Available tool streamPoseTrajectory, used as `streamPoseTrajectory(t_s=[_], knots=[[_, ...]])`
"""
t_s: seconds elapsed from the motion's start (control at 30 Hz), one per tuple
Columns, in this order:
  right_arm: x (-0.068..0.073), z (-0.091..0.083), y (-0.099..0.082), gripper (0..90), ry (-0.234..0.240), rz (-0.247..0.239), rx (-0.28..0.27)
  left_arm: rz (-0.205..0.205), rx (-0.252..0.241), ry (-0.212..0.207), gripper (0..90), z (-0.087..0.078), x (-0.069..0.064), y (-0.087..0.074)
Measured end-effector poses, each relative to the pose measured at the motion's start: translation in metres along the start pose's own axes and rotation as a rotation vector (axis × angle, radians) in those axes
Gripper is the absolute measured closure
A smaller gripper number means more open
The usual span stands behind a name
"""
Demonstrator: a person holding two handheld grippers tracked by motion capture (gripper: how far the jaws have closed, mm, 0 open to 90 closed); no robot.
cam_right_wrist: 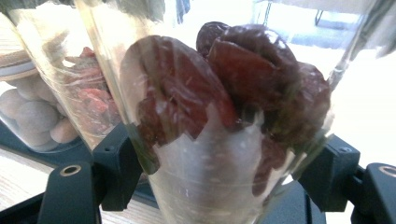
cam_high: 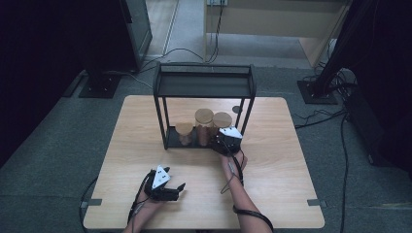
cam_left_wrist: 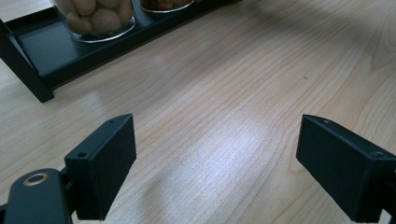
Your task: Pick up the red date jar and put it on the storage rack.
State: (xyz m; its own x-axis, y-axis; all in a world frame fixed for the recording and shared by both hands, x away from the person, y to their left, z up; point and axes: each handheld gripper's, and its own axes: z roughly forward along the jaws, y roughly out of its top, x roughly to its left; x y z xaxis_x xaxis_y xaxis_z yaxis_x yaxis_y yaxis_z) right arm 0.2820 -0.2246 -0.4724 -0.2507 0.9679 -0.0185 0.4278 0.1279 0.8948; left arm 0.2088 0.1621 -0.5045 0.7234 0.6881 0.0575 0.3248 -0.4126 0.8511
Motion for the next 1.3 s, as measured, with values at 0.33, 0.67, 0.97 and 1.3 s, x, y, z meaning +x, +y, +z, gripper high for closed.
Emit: streamPoseTrajectory(t_s=[0.33, 0.67, 0.97, 1.3], knots=[[0.005, 0.004, 0.0, 24.8, -0.015, 0.002, 0.005, 0.001, 0.0, -0.001, 12.0, 0.0, 0.0, 0.0], [0.002, 0.009, 0.003, 24.8, 0.002, 0.016, 0.017, 0.004, 0.001, 0.0, 12.0, 0.0, 0.0, 0.0], [0.0, 0.014, 0.004, 24.8, 0.005, 0.025, 0.026, 0.006, 0.001, 0.001, 12.0, 0.0, -0.001, 0.0], [0.001, 0.019, 0.005, 24.8, -0.006, 0.039, 0.026, 0.005, 0.001, -0.001, 11.9, 0.0, -0.001, 0.0]])
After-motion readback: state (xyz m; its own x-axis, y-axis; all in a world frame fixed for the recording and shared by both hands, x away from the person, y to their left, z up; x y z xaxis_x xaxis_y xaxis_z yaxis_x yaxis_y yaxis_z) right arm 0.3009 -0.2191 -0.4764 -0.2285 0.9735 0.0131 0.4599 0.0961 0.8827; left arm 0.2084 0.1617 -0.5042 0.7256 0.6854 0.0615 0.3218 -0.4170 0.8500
